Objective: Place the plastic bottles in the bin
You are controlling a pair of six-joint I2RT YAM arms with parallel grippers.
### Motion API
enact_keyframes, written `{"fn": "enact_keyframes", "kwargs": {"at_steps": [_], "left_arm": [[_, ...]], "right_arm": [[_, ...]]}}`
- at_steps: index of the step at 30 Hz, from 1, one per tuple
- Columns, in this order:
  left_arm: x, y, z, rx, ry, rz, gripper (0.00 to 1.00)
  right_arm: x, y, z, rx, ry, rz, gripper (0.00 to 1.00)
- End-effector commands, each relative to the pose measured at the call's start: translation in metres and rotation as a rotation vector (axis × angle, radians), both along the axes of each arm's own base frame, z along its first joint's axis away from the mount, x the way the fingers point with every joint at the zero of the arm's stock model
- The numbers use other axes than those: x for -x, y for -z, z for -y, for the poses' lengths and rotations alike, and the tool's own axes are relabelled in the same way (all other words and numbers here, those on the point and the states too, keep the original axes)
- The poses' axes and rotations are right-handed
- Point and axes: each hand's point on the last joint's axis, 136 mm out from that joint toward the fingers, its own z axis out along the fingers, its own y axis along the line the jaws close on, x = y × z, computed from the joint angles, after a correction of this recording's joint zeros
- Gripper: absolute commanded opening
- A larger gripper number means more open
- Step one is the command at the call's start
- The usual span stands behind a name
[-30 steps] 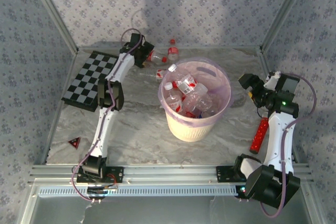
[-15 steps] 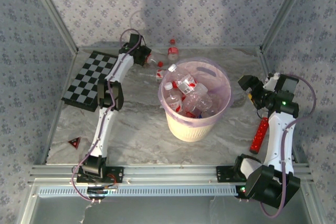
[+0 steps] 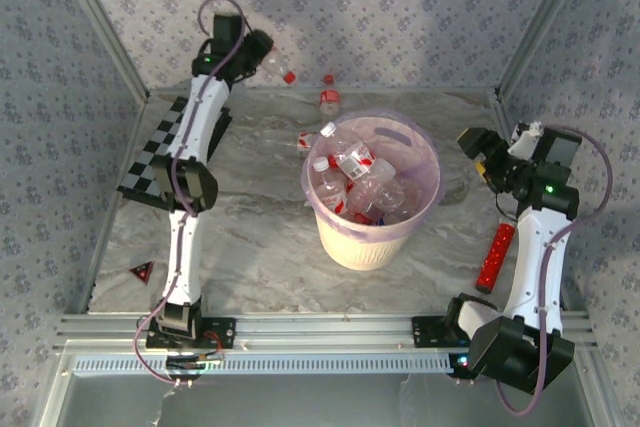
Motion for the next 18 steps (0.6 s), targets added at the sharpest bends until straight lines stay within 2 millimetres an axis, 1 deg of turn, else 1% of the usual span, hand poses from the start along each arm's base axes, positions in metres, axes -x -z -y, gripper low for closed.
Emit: {"fn": "enact_keyframes", "kwargs": {"at_steps": [1, 4, 6, 8, 12, 14, 15, 18], "left_arm": [[0.042, -0.099, 0.009, -0.095, 0.036, 0.218, 0.44], [0.083, -0.145, 0.033, -0.126, 0.088, 0.334, 0.40], [0.110, -0.160, 0.051, -0.119, 0.125, 0.365, 0.37], [0.142, -0.171, 0.074, -0.113, 0.171, 0.405, 0.34], [0.212, -0.175, 0.120, -0.133, 0.219, 0.473, 0.28], [0.238, -0.161, 0.138, -0.125, 0.236, 0.462, 0.24], [0.251, -0.156, 0.147, -0.110, 0.249, 0.466, 0.23], [0.281, -0.138, 0.173, -0.076, 0.281, 0.455, 0.18]], "right_arm": [[0.002, -0.021, -0.009, -0.016, -0.037, 0.049, 0.91], [0.002, -0.025, -0.015, -0.010, -0.057, 0.064, 0.90], [0.002, -0.026, -0.017, -0.008, -0.065, 0.066, 0.90], [0.003, -0.028, -0.018, -0.003, -0.068, 0.066, 0.90], [0.002, -0.033, -0.019, 0.005, -0.070, 0.074, 0.90], [0.002, -0.033, -0.020, 0.002, -0.074, 0.071, 0.90], [0.001, -0.047, -0.022, 0.015, -0.079, 0.104, 0.90], [-0.001, -0.057, -0.022, 0.031, -0.078, 0.124, 0.90]]}}
